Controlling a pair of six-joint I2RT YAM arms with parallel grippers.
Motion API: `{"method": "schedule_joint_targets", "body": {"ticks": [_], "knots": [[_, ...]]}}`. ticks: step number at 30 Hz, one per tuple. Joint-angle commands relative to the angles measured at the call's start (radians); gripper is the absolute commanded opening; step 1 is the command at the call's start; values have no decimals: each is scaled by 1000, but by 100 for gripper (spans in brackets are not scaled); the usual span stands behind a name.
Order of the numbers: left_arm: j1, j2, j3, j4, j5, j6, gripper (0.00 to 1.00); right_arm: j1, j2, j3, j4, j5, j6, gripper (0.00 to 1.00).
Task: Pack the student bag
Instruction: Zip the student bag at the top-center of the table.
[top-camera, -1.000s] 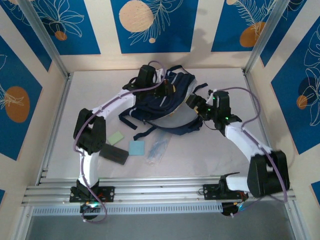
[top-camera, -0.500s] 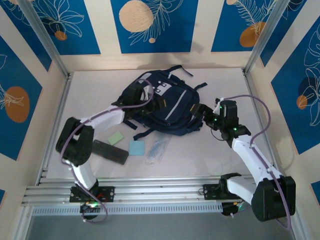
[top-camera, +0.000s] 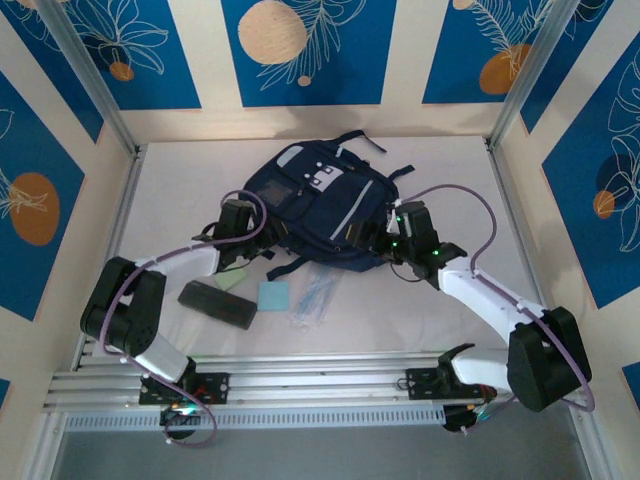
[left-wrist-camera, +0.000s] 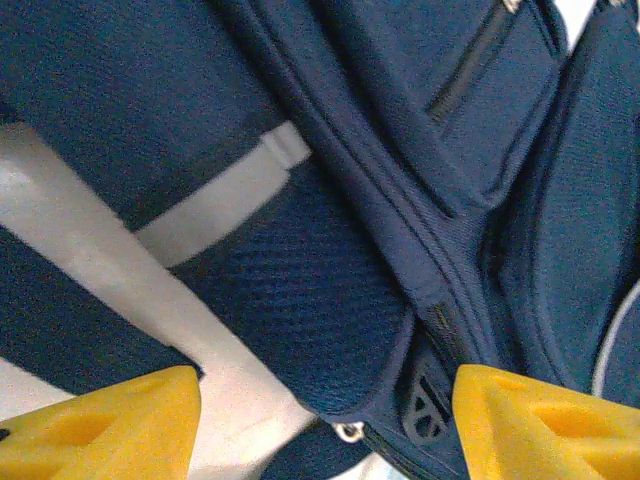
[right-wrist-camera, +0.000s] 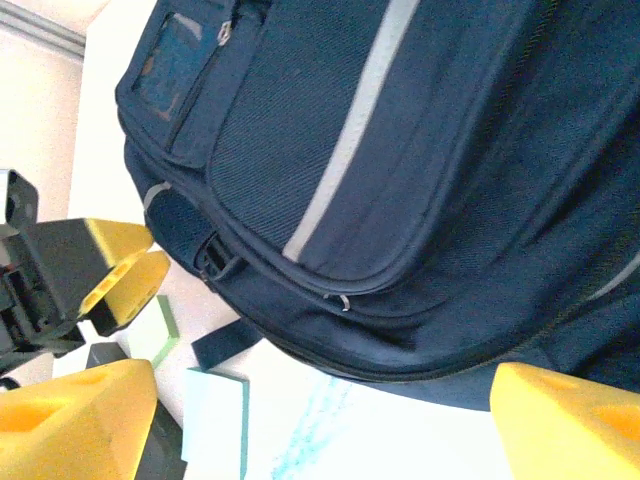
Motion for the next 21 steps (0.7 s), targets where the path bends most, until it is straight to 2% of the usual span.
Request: {"method": "schedule_joint_targets", "body": {"ticks": [1, 5, 9, 11, 13, 15, 16, 21], "knots": [[7, 35, -13, 83, -62, -75, 66, 70, 11, 31, 35, 40, -25, 86], [7, 101, -20, 180, -92, -121, 63, 149, 18, 29, 43, 92, -41, 84], [7, 155, 9, 270, -90, -149, 58, 202, 32, 17, 87, 85, -49, 83], [7, 174, 32, 291, -81, -155, 49, 230, 45, 12, 113, 86, -51, 83], [3, 182, 36, 337, -62, -170, 29, 264, 74, 15, 148, 90, -52, 83], [-7, 174, 39, 350, -45, -188, 13, 292, 129, 43, 166, 87, -63, 73], [-13, 165, 39, 349, -40, -200, 8, 311, 161, 60, 173, 109, -66, 70], [-59, 118, 27, 362, -18, -268, 8, 368, 299, 106, 279, 135, -81, 60]]}}
